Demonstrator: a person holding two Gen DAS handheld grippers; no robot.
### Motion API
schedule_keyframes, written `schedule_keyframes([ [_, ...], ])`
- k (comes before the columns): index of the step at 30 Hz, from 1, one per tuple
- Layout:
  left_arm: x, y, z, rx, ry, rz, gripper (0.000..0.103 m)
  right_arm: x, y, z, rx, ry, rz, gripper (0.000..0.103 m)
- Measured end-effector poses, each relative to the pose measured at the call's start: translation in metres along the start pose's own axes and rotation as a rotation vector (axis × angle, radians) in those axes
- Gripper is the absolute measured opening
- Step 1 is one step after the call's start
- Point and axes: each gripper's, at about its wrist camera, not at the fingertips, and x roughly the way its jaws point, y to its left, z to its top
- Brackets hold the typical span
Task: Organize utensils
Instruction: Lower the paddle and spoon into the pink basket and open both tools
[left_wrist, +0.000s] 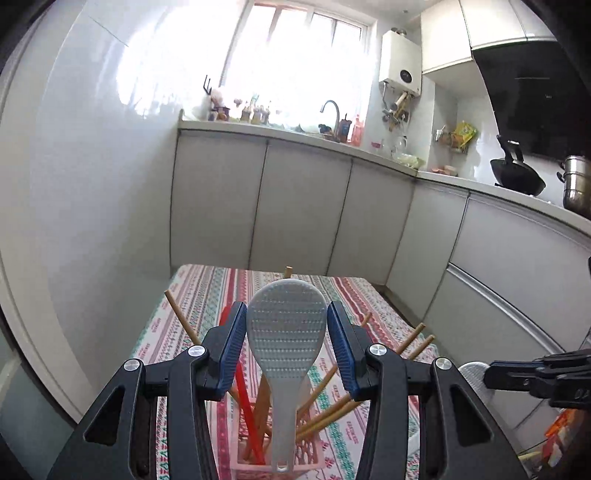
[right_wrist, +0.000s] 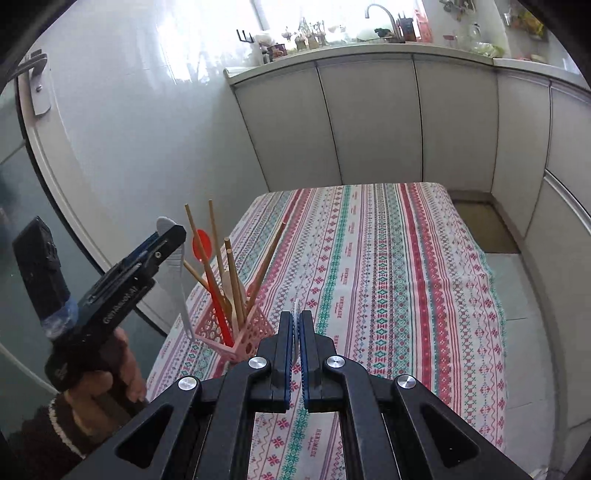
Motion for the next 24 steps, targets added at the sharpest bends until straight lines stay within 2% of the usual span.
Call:
schedule_keyframes([
  [3,0.015,0.002,-0.008,0.015,-0.014,0.033,0.047,0.003,-0.002,0.001,0.004,0.004,0.005,0.004],
  [8,0.037,0.002,-0.02,-0.017,0.005,0.044,0.047,0.004,-0.004,0.001,0.001,0.003,-0.005,0.004],
  [13,0.05,-0.006,-0.031,-0.016,0.02,0.03,0.047,0.002,-0.008,0.0,0.01,0.001,-0.013,0.004],
  [19,0.058,-0.006,-0.039,-0.058,0.081,0.01,0.048,0.0,-0.006,-0.002,-0.003,-0.001,-0.027,0.004],
  [22,0.052,-0.006,-0.036,-0.075,0.102,0.001,0.054,-0.002,-0.004,-0.001,-0.007,-0.014,-0.029,0.004],
  [23,0.05,-0.005,-0.035,-0.087,0.112,-0.01,0.06,-0.003,-0.003,-0.001,-0.009,-0.019,-0.031,0.004],
  [24,0.047,-0.004,-0.033,-0.098,0.122,-0.017,0.062,-0.004,-0.002,0.0,-0.011,-0.025,-0.032,0.004],
])
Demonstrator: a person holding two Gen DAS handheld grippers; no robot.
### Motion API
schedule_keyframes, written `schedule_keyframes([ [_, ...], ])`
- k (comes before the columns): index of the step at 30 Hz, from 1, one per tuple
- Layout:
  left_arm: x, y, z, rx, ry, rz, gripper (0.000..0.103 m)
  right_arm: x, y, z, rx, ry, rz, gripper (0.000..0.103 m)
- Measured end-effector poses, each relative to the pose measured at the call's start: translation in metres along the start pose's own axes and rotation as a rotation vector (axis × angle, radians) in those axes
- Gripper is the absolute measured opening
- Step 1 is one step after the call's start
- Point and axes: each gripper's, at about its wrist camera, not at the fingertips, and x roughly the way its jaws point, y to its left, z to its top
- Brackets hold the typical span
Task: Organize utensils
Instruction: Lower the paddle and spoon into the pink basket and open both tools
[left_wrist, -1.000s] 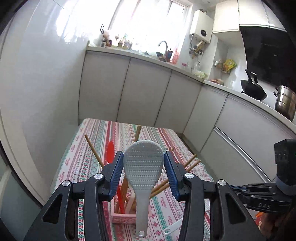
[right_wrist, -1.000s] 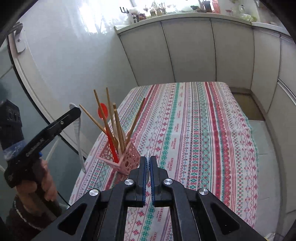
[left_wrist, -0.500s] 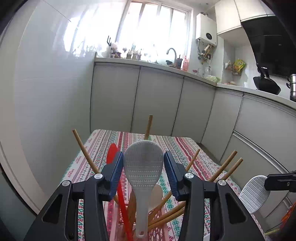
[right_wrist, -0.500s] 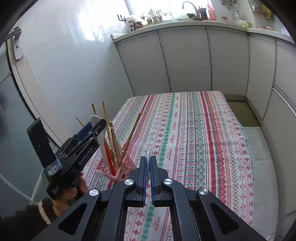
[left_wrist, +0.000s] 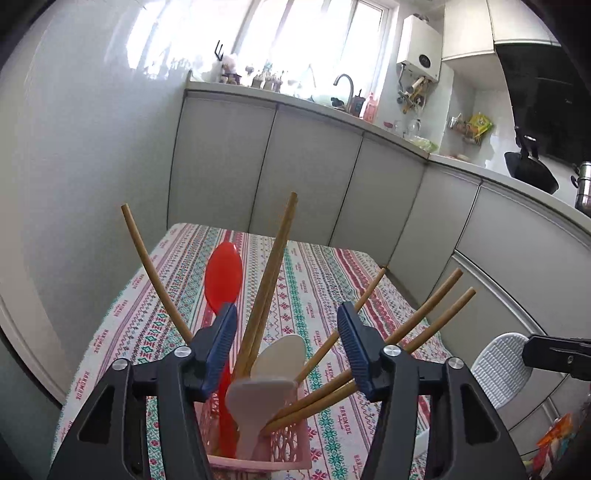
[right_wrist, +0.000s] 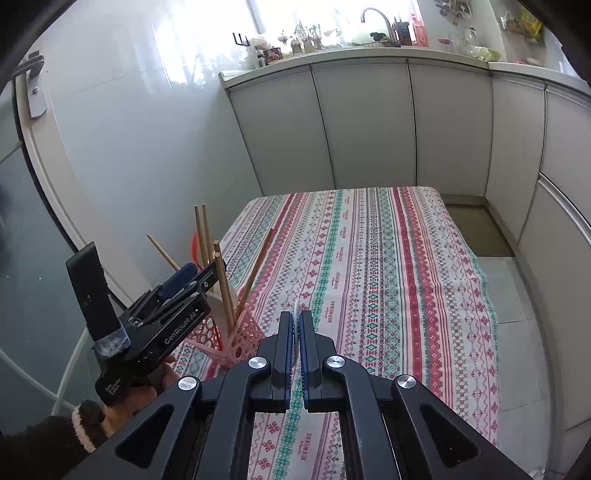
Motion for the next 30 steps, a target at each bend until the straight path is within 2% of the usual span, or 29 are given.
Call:
schedule_keyframes([
  [6,-0.03,0.01,0.015,-0.045,0.062,0.021,0.063,-0.005,0.012,0.005,-0.007,-0.033,0.016,0.004],
  [14,-0.058,0.045,0.026,-0.103,0.243,0.159,0.068,-0.002,0.051,0.013,-0.087,-0.094,-0.006,0.004],
  [19,-0.058,0.061,0.02,-0.067,0.343,0.231,0.072,0.008,0.086,0.016,-0.179,-0.123,-0.03,0.004],
  [23,-0.053,0.072,0.011,-0.056,0.419,0.259,0.072,0.022,0.114,0.015,-0.266,-0.136,-0.084,0.004],
  [30,-0.049,0.088,0.005,-0.07,0.471,0.267,0.072,0.058,0.143,0.007,-0.381,-0.112,-0.164,0.004],
])
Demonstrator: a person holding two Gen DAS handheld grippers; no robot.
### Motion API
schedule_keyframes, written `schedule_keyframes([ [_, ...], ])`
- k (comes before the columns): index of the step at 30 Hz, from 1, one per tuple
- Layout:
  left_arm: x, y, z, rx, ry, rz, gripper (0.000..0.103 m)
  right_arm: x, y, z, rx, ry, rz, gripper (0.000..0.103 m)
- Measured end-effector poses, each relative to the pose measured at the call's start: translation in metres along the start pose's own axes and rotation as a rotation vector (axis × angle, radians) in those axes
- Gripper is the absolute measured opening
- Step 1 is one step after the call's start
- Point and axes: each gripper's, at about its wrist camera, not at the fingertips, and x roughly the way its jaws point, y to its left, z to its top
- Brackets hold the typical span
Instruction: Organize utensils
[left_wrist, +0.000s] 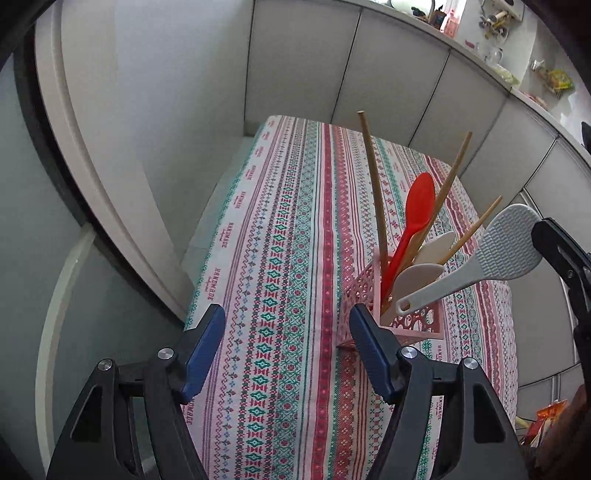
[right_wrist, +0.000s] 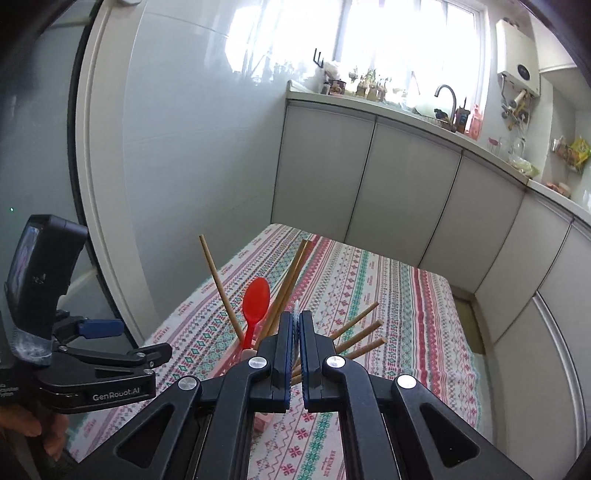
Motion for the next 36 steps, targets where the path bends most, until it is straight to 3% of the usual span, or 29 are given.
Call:
schedule_keyframes([
  [8,0.004,0.001,0.0,0.01,0.007,0.005,0.072,0.021,0.015,-0.003,-0.029,0.034,0.056,0.006],
  [11,0.005,-0.001,-0.001,0.021,0.004,0.014,0.072,0.016,0.015,-0.003,-0.012,0.033,0.084,0.02],
  [13,0.005,-0.003,-0.002,0.026,0.005,0.014,0.073,0.008,0.01,-0.004,0.006,0.016,0.098,0.041],
  [17,0.002,-0.009,-0.003,0.047,-0.001,0.022,0.073,-0.017,0.0,-0.007,0.023,-0.022,0.114,0.043],
  [22,-0.009,-0.017,-0.005,0.072,-0.029,0.028,0.074,-0.044,-0.036,-0.016,0.107,-0.045,0.123,0.065],
  [24,-0.014,-0.02,-0.007,0.076,-0.041,0.035,0.079,-0.051,-0.052,-0.021,0.147,-0.042,0.108,0.071],
  [27,-0.024,-0.025,-0.008,0.073,-0.059,0.045,0.086,-0.06,-0.079,-0.027,0.198,-0.03,0.085,0.082],
  [30,-0.035,-0.032,-0.01,0.078,-0.068,0.062,0.092,-0.068,-0.102,-0.035,0.236,0.002,0.052,0.087],
  [33,-0.051,-0.043,-0.014,0.092,-0.089,0.069,0.095,-0.074,-0.119,-0.043,0.273,0.044,0.022,0.103],
  [36,-0.068,-0.056,-0.02,0.108,-0.109,0.067,0.098,-0.082,-0.131,-0.05,0.308,0.073,0.003,0.103],
])
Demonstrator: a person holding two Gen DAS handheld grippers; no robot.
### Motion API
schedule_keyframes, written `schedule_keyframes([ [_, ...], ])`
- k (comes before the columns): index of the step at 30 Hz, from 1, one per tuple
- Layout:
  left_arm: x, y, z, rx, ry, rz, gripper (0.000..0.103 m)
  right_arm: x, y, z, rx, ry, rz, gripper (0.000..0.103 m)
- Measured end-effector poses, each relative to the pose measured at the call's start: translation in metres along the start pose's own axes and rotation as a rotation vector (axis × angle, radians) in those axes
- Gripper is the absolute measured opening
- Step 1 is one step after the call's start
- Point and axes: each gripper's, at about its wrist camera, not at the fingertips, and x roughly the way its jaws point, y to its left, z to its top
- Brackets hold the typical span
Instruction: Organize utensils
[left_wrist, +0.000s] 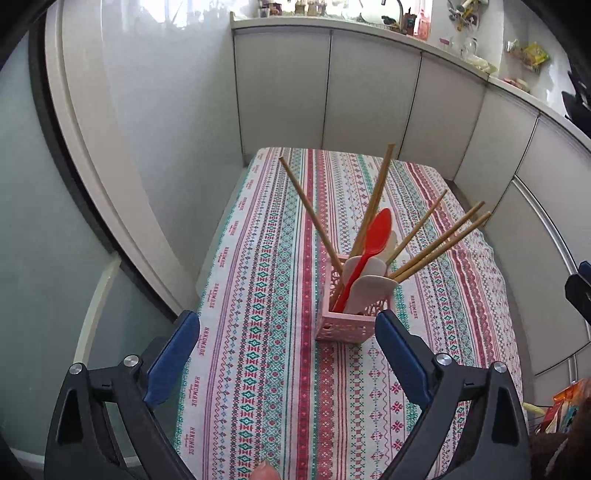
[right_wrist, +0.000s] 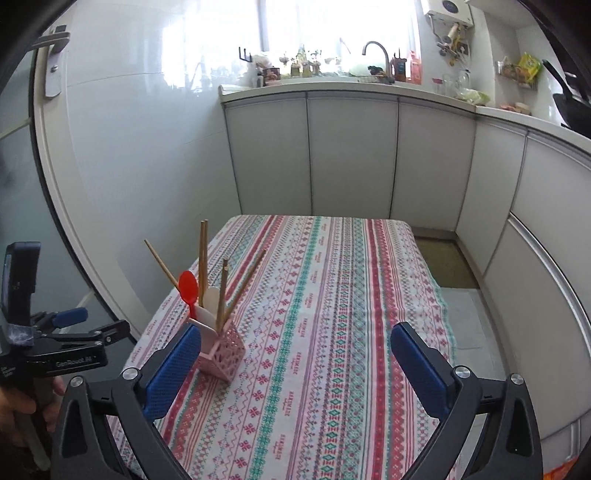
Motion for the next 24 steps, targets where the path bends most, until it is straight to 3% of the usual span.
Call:
schedule_keyframes([
  [11,-0.062,-0.059,-0.018,0.073,-0.09,0.027,0.099,-0.039,-0.007,-0.016,0.022,0.033,-0.098,0.103],
  [24,-0.084,-0.066,-0.02,0.033,-0.15,0.057,0.1,-0.049,-0.01,-0.016,0.045,0.022,-0.115,0.103],
])
